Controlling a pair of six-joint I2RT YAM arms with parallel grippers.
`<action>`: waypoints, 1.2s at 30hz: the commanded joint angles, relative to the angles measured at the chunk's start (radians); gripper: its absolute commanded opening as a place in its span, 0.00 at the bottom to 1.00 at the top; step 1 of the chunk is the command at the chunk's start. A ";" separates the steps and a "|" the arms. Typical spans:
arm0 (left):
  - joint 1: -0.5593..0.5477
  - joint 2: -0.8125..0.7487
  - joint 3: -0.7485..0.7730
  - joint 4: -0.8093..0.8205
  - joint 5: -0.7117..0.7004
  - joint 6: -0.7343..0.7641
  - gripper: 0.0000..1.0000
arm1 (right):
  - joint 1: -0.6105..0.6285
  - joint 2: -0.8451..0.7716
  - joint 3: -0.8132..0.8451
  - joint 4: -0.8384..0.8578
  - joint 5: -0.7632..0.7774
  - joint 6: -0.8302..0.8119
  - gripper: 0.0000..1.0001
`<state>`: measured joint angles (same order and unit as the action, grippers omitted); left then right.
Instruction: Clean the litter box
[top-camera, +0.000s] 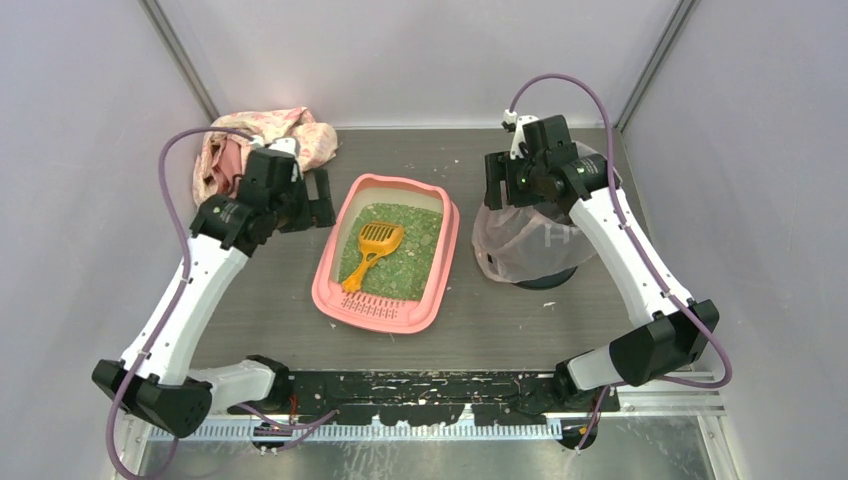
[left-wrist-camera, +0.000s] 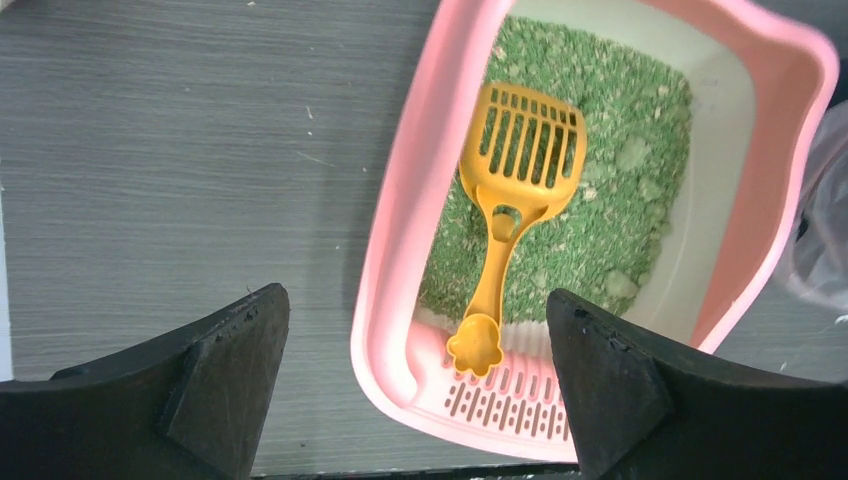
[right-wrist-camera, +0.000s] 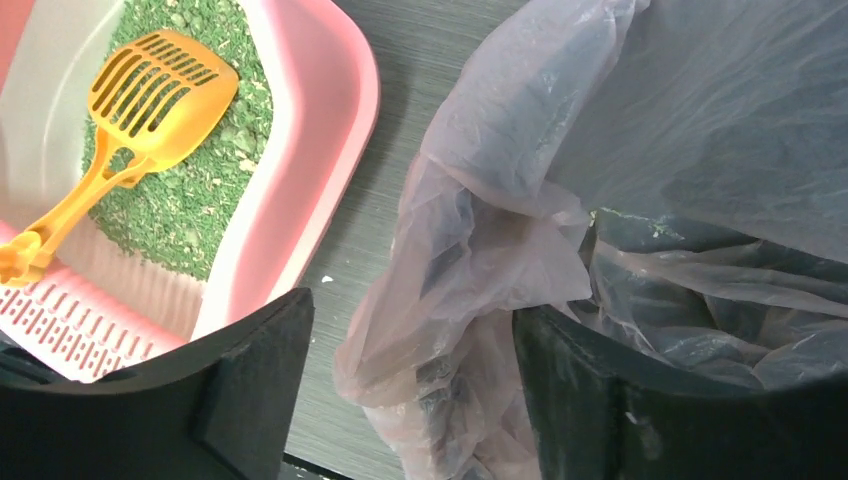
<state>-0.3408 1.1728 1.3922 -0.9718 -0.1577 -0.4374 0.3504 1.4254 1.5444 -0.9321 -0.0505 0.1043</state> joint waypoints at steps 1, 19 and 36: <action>-0.137 0.022 0.052 -0.039 -0.180 0.022 0.98 | -0.002 -0.043 0.046 0.066 -0.016 0.060 0.81; -0.531 0.253 0.123 -0.176 -0.420 0.070 0.82 | -0.004 -0.127 0.052 0.179 0.046 0.084 0.85; -0.584 0.386 -0.084 -0.084 -0.426 0.046 0.82 | -0.004 -0.236 -0.076 0.193 0.047 0.111 0.85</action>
<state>-0.9249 1.5269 1.3430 -1.1130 -0.5678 -0.3851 0.3496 1.2556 1.4784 -0.7799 -0.0200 0.2050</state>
